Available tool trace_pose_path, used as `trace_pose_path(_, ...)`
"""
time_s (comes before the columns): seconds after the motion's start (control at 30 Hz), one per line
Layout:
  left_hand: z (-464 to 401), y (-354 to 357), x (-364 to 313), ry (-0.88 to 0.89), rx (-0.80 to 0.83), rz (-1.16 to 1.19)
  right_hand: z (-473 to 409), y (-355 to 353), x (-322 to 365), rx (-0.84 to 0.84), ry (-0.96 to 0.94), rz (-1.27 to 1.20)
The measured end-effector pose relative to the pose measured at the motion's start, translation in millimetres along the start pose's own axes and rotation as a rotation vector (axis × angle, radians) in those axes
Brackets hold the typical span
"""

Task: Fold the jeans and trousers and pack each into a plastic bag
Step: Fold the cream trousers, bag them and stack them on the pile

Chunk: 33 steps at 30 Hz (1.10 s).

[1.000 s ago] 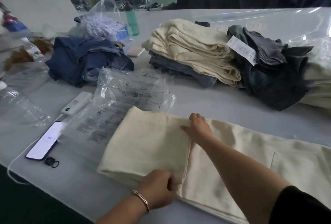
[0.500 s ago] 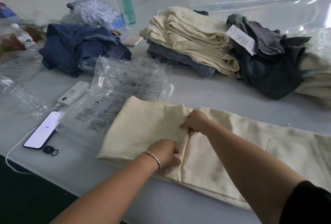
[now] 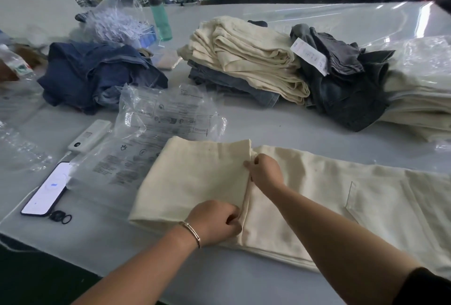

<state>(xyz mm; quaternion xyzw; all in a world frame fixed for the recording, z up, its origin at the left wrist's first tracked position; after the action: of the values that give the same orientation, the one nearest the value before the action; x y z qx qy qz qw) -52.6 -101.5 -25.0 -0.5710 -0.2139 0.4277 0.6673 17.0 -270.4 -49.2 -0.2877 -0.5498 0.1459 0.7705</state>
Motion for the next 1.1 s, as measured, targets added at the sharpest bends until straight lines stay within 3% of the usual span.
trace_pose_path(0.13,-5.8,4.9,-1.3,0.013,0.106,0.015,10.7,-1.0,-0.1,0.071,0.096,-0.026)
trace_pose_path(0.3,-12.3,21.0,-0.5,0.005,0.13,0.039,26.3,-7.5,-2.5,0.396,0.29,-0.097)
trace_pose_path(0.4,-12.6,14.7,8.2,-0.033,0.095,0.04,40.2,-4.0,-10.5,0.363,0.355,-0.204)
trace_pose_path(0.43,-12.2,10.2,12.4,-0.047,0.019,0.017,43.1,-2.3,-12.0,0.301,0.354,-0.252)
trace_pose_path(0.5,-13.4,1.7,24.3,-0.01,-0.306,-0.11,48.1,1.6,-11.4,0.172,0.325,-0.34)
trace_pose_path(0.57,-11.7,1.4,37.1,0.013,-0.497,-0.211,53.4,7.4,-14.9,0.109,0.268,-0.198)
trace_pose_path(0.7,-10.8,39.4,57.8,-0.059,-0.03,-0.319,65.9,18.0,-23.2,0.061,0.165,0.256)
trace_pose_path(0.73,-11.7,47.5,62.0,-0.062,0.0,-0.315,66.9,21.0,-21.5,0.052,0.142,0.301)
trace_pose_path(0.8,-16.5,44.4,64.4,-0.037,-0.019,-0.287,69.8,25.2,-15.8,0.093,0.147,0.352)
trace_pose_path(0.93,-39.9,16.0,71.7,0.039,-0.163,-0.261,79.8,19.4,-13.6,0.352,0.308,0.336)
trace_pose_path(1.03,-56.9,6.3,88.4,0.028,-0.014,-0.333,87.3,9.6,-10.8,0.447,0.282,0.386)
trace_pose_path(1.1,-65.4,4.1,96.3,0.065,-0.019,-0.342,99.3,4.7,-13.5,0.448,0.192,0.404)
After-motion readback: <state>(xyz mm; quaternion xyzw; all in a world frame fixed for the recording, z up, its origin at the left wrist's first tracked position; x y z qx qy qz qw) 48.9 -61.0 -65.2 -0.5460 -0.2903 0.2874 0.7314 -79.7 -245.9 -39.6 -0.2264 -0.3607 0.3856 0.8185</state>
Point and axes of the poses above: each hand's wrist, its own z-axis away from the middle knuckle, its own y-axis out of the palm, x = y × z, the point moved 1 cm from there along -z, towards the middle knuckle, and after that the axes turned 6 degrees about -z, right-handed, at the moved point
